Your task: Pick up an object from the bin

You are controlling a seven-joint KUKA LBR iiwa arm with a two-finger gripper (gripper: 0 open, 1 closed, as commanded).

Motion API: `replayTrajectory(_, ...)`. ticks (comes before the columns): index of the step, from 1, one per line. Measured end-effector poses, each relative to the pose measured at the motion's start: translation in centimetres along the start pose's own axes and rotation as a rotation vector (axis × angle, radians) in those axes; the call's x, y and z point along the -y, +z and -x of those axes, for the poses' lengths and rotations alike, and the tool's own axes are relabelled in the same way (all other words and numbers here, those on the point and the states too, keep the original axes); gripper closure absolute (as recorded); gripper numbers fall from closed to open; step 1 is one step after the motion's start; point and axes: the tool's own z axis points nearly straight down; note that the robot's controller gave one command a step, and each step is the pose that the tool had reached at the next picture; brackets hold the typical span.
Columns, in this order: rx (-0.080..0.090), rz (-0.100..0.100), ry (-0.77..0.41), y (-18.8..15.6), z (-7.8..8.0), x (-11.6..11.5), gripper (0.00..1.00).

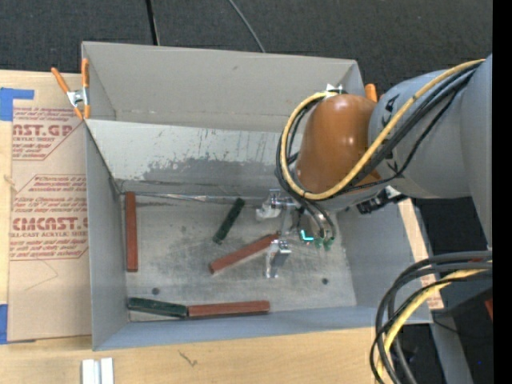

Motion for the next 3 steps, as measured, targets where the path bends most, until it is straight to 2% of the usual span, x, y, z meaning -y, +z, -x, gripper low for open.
replayTrajectory(1, 0.007, 0.0, 0.0, -0.3, 0.2, 0.0, 0.0)
replayTrajectory(2, 0.019, 0.002, 0.145, 5.7, -2.2, -0.8, 1.0)
replayTrajectory(3, 0.019, 0.003, 0.146, 5.7, -2.2, -0.8, 1.0)
